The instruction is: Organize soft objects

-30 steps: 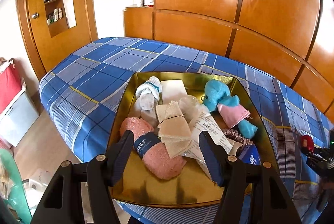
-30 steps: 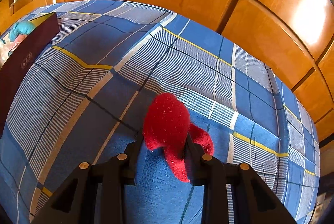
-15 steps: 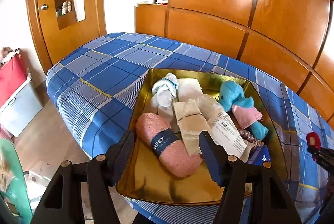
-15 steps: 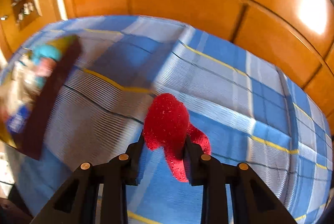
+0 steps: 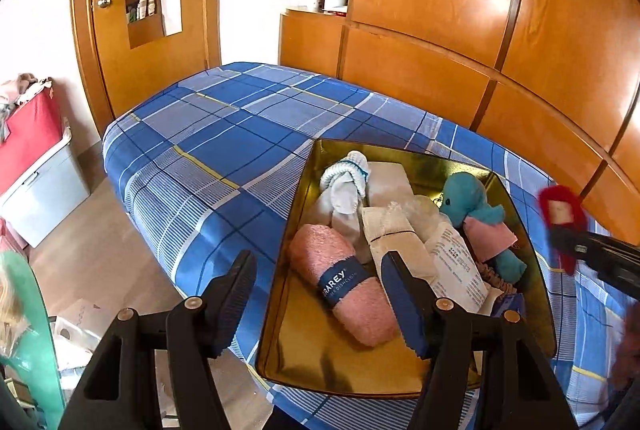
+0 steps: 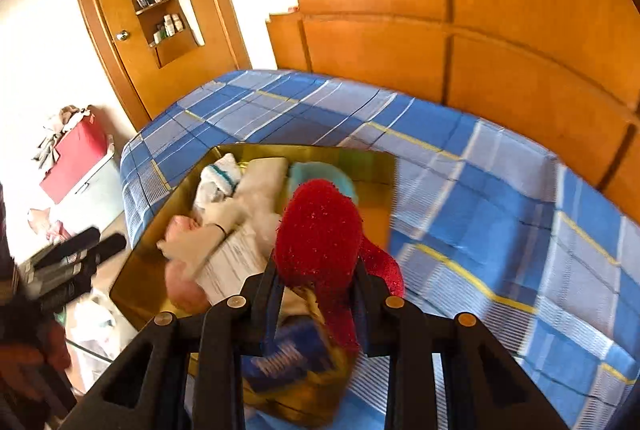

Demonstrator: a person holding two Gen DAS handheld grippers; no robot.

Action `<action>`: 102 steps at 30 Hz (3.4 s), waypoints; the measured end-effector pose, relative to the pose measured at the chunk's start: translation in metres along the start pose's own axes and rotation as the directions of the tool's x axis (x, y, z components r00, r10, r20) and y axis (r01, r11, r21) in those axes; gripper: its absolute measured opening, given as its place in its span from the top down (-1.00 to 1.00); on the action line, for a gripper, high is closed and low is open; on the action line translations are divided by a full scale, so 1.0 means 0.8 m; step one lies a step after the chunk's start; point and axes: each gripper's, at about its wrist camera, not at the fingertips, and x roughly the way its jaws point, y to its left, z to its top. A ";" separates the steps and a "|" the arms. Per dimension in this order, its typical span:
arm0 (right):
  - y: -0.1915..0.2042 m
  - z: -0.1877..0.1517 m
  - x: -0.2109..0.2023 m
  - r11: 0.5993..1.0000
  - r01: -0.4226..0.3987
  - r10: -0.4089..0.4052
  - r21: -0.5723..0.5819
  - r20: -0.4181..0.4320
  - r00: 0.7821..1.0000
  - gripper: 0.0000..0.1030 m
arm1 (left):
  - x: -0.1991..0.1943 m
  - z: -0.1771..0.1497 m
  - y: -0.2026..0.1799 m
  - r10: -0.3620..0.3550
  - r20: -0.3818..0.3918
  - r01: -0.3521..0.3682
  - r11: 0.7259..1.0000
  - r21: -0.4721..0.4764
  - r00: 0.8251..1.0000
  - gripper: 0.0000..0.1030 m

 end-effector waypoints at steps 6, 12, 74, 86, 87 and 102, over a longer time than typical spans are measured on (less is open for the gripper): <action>0.023 0.005 0.081 1.000 0.031 -0.031 -0.004 -0.143 0.989 0.41 | 0.006 -0.002 0.007 -0.004 -0.014 0.004 1.000 -0.009 1.000 -0.27; 0.025 0.002 0.113 0.998 0.056 -0.054 0.005 -0.190 0.980 0.24 | 0.013 -0.005 0.012 -0.002 -0.032 0.001 1.000 -0.018 0.999 -0.27; 0.030 -0.089 -0.040 0.960 0.257 -0.272 0.112 0.157 0.949 -0.22 | -0.055 -0.044 -0.054 0.017 0.131 -0.024 0.999 0.049 0.991 -0.59; 0.032 -0.091 -0.038 0.962 0.251 -0.266 0.109 0.156 0.951 -0.22 | -0.054 -0.046 -0.052 0.019 0.123 -0.025 0.999 0.048 0.992 -0.59; 0.032 -0.091 -0.038 0.962 0.251 -0.266 0.110 0.157 0.951 -0.22 | -0.054 -0.046 -0.052 0.019 0.122 -0.025 0.998 0.049 0.992 -0.59; 0.032 -0.091 -0.038 0.963 0.248 -0.263 0.110 0.154 0.952 -0.22 | -0.053 -0.046 -0.052 0.020 0.118 -0.026 0.998 0.050 0.993 -0.60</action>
